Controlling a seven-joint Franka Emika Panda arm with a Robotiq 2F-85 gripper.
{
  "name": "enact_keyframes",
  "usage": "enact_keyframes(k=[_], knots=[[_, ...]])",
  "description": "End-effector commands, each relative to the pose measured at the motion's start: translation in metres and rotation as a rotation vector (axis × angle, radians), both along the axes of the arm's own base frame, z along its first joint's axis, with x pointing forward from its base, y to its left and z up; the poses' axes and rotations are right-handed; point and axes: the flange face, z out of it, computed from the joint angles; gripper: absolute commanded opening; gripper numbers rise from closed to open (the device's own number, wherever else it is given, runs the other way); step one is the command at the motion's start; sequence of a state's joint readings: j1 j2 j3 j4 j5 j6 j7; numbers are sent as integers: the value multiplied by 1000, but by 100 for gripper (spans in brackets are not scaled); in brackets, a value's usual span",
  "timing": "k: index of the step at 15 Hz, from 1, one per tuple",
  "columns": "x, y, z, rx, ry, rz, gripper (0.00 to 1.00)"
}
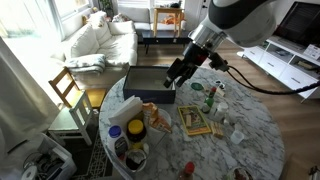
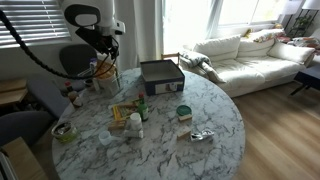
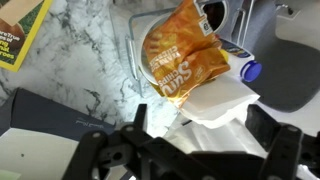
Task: Move the clear cup backwards and put the orange packet in the cup, put the green sauce bottle on the table then put the clear cup in the clear container
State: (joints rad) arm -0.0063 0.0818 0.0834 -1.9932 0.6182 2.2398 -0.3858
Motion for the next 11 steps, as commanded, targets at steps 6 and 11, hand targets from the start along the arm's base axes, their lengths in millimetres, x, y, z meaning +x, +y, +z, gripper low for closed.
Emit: enact_keyframes(k=[6, 11], knots=[[-23, -22, 36, 69, 63, 157, 100], [-18, -19, 36, 44, 59, 138, 100]])
